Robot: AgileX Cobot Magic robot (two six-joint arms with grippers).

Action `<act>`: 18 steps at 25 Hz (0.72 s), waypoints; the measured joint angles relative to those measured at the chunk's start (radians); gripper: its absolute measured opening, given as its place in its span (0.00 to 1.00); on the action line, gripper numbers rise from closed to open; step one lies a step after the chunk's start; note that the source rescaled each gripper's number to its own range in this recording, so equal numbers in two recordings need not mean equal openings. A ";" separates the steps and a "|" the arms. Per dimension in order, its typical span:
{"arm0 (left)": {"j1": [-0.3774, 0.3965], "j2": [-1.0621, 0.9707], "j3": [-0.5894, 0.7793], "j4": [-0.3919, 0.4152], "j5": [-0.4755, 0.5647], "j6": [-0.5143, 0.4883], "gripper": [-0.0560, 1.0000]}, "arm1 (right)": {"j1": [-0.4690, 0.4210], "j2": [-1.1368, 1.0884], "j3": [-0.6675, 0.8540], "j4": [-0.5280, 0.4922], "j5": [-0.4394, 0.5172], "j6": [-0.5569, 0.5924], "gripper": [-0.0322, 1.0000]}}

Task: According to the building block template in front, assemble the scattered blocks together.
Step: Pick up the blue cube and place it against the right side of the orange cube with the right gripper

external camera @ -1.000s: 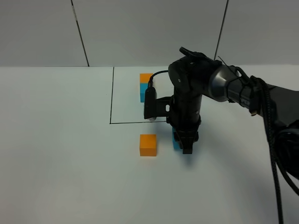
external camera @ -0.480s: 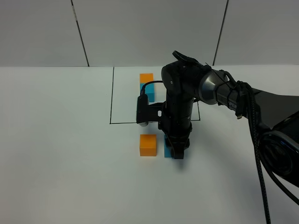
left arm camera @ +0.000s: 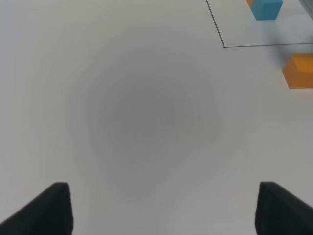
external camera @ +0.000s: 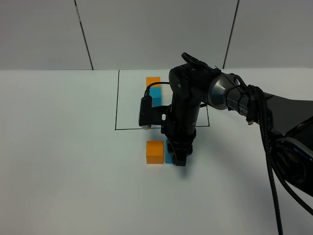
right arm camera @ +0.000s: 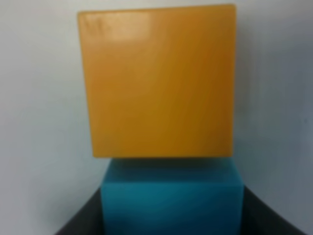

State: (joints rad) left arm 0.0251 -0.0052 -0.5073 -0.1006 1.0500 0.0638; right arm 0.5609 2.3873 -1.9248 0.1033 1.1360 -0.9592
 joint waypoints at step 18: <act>0.000 0.000 0.000 0.000 0.000 0.000 0.82 | 0.000 0.007 -0.004 0.008 0.006 0.006 0.04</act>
State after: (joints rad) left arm 0.0251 -0.0052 -0.5073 -0.1006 1.0500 0.0638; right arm 0.5609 2.3944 -1.9284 0.1110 1.1416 -0.9531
